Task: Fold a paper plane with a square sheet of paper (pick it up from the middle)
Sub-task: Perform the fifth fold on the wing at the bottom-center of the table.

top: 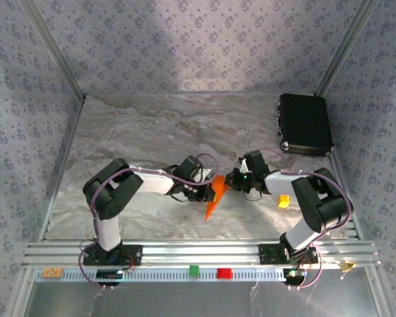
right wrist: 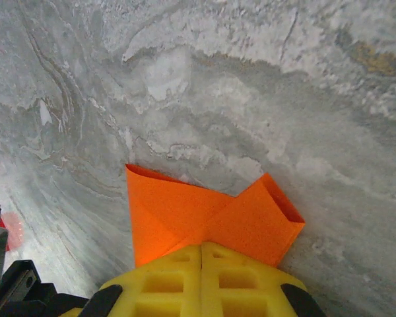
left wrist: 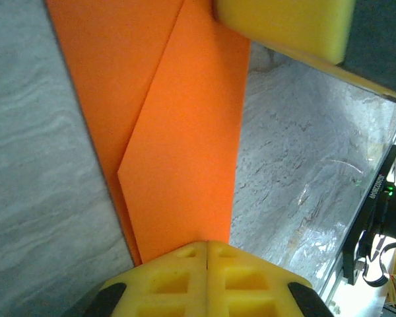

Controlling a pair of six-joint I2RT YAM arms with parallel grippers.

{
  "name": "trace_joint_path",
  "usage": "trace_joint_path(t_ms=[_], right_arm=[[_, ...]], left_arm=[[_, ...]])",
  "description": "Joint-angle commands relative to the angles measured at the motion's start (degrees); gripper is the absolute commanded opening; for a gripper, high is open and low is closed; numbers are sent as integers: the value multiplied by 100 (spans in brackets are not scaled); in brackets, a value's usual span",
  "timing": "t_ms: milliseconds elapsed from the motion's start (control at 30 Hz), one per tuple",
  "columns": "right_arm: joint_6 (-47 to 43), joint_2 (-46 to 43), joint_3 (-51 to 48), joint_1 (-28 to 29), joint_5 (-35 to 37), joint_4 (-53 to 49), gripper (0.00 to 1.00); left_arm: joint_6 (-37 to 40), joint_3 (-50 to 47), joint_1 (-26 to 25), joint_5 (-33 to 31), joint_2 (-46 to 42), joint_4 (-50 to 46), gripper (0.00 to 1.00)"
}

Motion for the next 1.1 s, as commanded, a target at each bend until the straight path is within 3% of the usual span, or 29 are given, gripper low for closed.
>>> trace_joint_path(t_ms=[0,400,767,1067], right_arm=[[26,173,-194,-61,365,-261,1],[185,166,-314,-49,444,-145,0],[245,261,-348,-39,424,-68,0],[208,324,-375,-59,424,-60,0]], left_arm=[[182,-42,21,-274,-36,-914,0],[10,647,-23,-17,-372,-967,2],[59,1216,-262,219,473,-976,4],[10,459,-269,92,450,-786,5]])
